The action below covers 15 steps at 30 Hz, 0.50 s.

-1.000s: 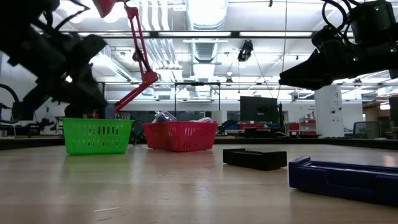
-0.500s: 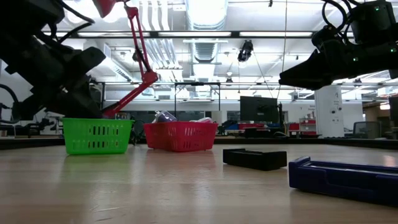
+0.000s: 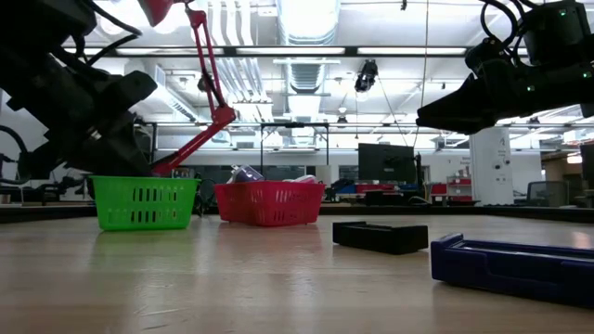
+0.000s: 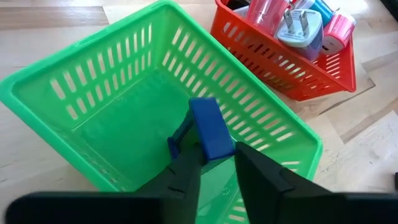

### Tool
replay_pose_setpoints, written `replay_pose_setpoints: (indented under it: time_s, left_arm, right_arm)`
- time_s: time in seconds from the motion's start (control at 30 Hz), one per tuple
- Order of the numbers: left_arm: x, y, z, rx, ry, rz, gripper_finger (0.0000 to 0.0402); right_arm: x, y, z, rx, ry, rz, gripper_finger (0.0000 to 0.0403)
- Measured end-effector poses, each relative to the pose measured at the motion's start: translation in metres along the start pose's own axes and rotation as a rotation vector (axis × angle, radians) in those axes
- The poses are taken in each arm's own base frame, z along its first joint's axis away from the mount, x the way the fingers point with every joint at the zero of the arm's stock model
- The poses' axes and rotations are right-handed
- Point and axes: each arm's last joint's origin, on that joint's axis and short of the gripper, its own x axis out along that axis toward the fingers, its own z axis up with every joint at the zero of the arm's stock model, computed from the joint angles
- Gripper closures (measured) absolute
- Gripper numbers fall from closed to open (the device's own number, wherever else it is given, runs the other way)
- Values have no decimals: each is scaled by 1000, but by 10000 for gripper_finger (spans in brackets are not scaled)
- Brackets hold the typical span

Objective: Pick & Place Office items
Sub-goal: Put the left blue timer into the green bin

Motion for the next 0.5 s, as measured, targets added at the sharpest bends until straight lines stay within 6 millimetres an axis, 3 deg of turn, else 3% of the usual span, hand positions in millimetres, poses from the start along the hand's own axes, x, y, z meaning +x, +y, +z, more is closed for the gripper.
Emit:
replay_pose_setpoints:
  time_s: [0.23, 0.5]
  left_arm:
    - [0, 0, 0, -2, 4, -3, 220]
    - [0, -1, 0, -6, 4, -7, 205]
  right_arm:
    - [0, 0, 0, 0, 0, 0, 98]
    - [0, 0, 0, 0, 0, 0, 93]
